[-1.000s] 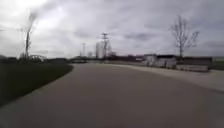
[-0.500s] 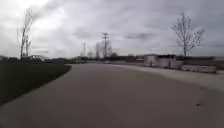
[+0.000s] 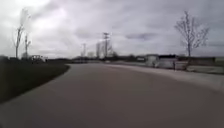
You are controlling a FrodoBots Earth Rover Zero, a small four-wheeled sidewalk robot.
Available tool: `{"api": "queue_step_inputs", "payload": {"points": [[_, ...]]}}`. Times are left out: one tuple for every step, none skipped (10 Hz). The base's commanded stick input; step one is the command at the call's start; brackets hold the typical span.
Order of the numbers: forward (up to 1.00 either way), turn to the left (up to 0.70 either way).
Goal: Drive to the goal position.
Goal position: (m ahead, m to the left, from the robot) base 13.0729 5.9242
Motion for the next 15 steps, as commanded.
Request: {"api": "queue_step_inputs", "payload": {"points": [[1.0,0.01],[1.0,0.03],[1.0,0.09],[1.0,0.15],[1.0,0.18],[1.0,0.17],[1.0,0.16],[1.0,0.15],[1.0,0.14],[1.0,0.13],[1.0,0.12],[1.0,0.12],[1.0,0.11],[1.0,0.1],[1.0,0.09]]}}
